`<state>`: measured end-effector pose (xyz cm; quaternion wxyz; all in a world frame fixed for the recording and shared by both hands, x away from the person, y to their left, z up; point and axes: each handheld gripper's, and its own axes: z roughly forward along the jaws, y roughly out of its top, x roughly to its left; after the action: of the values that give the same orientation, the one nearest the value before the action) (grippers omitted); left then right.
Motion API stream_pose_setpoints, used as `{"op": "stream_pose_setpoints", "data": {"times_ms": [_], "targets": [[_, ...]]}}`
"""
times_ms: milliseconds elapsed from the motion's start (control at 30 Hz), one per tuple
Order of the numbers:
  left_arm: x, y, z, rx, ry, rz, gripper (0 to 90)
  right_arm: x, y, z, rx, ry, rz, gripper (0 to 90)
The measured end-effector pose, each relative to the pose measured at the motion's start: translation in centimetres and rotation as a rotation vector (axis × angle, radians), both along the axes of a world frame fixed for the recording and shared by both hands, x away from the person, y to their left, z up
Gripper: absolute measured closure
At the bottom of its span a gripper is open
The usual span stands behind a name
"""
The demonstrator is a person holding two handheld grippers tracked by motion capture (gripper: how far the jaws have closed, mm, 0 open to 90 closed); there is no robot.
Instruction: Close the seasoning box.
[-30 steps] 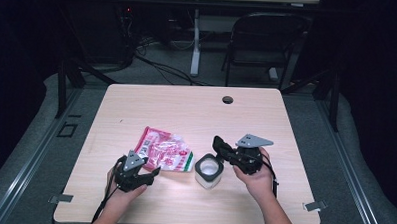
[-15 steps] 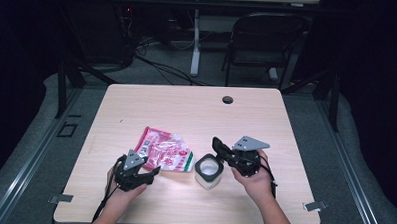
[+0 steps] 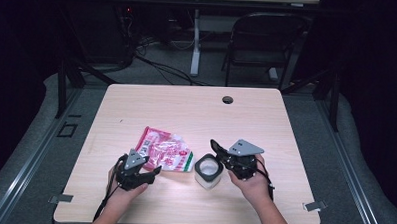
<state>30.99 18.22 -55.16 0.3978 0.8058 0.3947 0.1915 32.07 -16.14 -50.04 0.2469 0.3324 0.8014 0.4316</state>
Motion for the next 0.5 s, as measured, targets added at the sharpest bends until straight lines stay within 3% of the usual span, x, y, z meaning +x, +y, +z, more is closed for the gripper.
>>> {"op": "stream_pose_setpoints", "data": {"times_ms": [167,500], "targets": [[0.10,-0.07,0.02,-0.007,-0.002,-0.001,39.7,-0.37,0.42,0.14,0.009,-0.018,0.011,80.2],[0.47,-0.49,0.07,-0.010,-0.006,-0.015,39.7,-1.07,0.97,0.17,0.029,-0.007,0.063,61.3]]}}
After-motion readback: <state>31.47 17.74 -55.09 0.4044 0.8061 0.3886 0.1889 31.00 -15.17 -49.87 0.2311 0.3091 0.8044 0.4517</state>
